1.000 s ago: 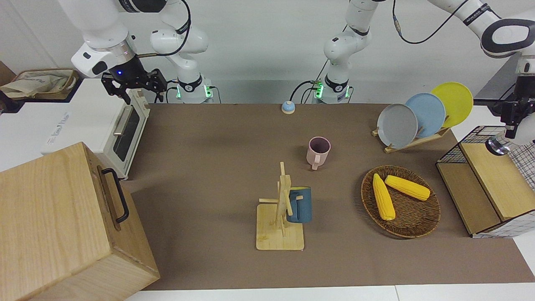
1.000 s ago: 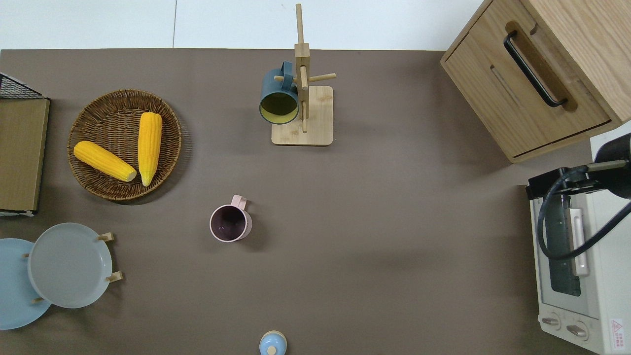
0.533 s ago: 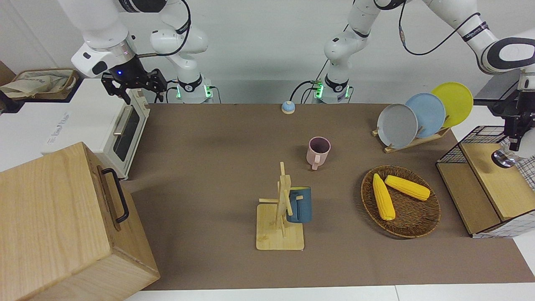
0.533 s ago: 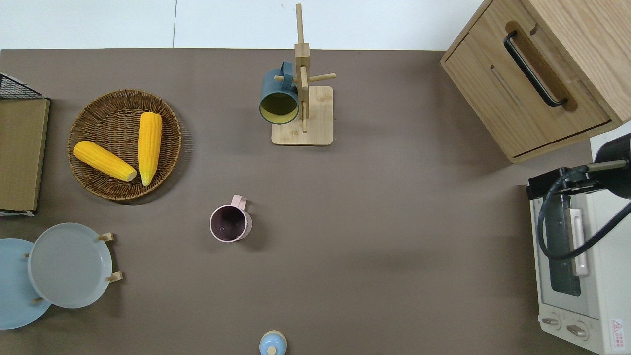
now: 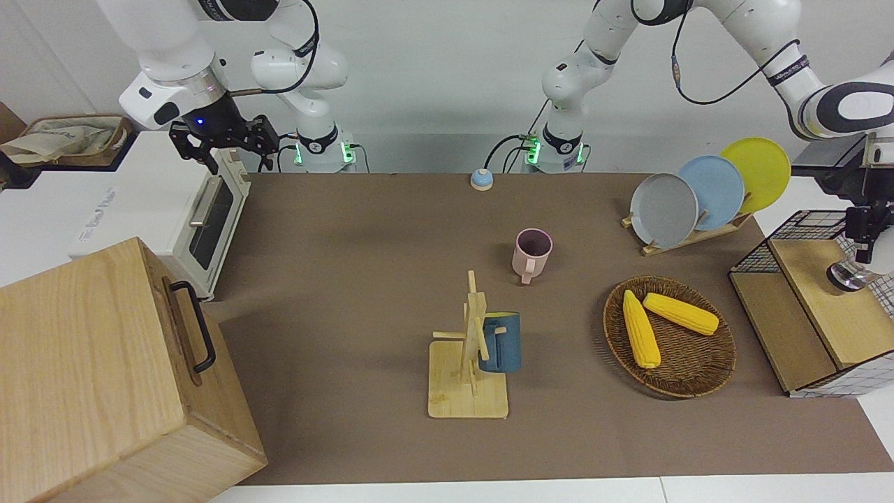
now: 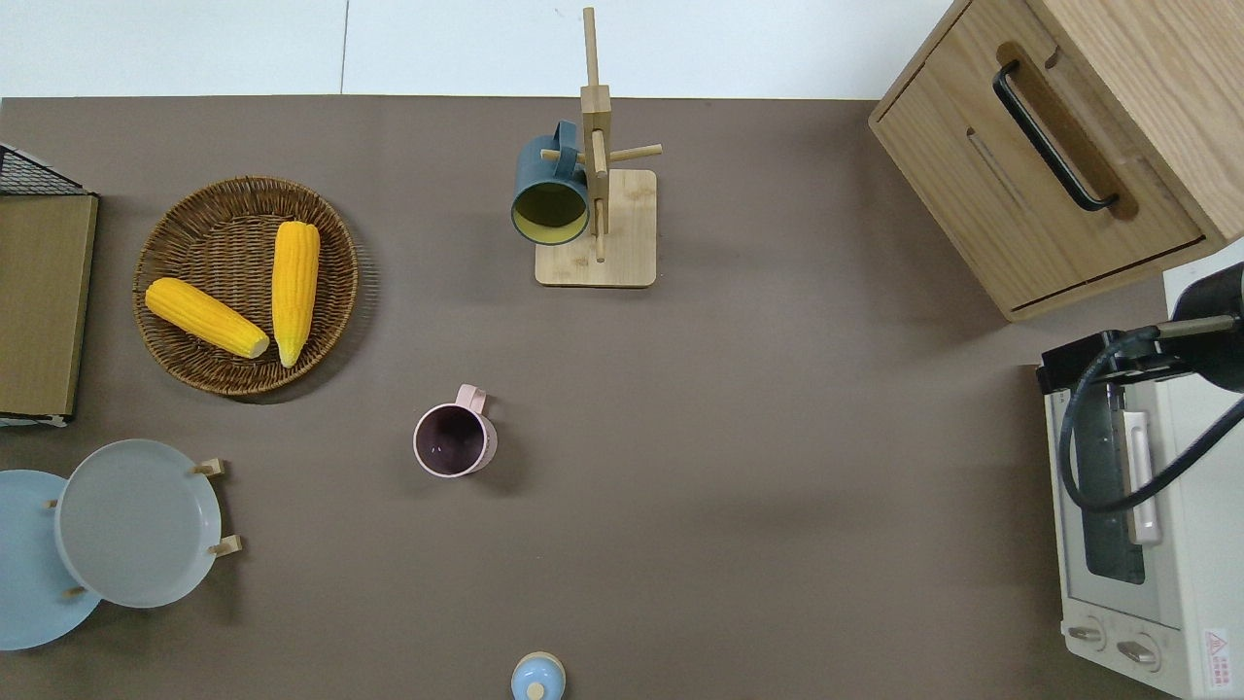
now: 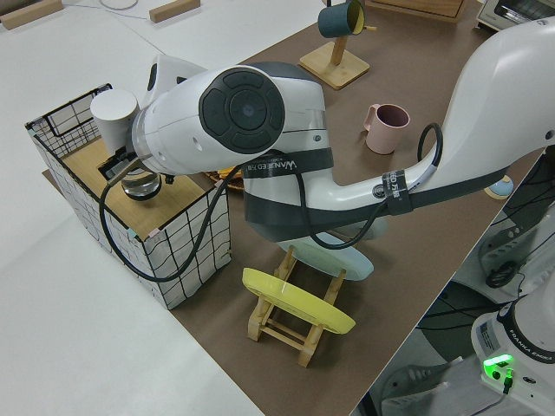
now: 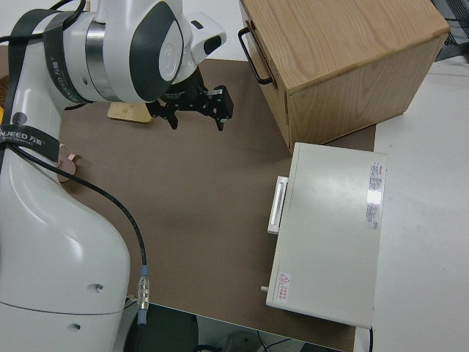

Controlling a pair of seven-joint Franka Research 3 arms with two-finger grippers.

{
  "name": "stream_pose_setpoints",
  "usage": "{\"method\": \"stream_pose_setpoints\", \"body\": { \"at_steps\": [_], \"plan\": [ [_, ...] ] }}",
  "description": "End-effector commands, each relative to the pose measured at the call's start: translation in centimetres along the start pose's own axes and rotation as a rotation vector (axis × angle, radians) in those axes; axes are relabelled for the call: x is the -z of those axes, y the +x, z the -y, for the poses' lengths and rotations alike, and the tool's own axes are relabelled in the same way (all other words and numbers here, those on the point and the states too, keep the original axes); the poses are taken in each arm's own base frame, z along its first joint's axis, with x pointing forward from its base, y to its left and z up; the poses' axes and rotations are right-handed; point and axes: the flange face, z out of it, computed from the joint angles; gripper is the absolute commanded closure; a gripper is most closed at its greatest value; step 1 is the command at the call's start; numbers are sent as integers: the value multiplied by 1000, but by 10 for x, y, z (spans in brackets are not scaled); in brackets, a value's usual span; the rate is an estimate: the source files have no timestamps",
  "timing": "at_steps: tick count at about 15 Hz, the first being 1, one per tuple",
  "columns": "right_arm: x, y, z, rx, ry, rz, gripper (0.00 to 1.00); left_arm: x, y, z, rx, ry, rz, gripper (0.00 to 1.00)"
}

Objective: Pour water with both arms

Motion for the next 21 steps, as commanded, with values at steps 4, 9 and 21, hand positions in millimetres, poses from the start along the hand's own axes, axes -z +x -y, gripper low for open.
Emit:
{"method": "stream_pose_setpoints", "body": {
  "at_steps": [4,9,21],
  "plan": [
    [3,-3,-1,15,5,-3,9,-6,6,3,-29,14,-37,1000],
    [3,-3,-1,15,5,-3,9,-17,0,6,-21,24,-31,976],
    [4,-4,0,15,5,-4,9,-17,5,1,3,8,-20,0]
  ]
}}
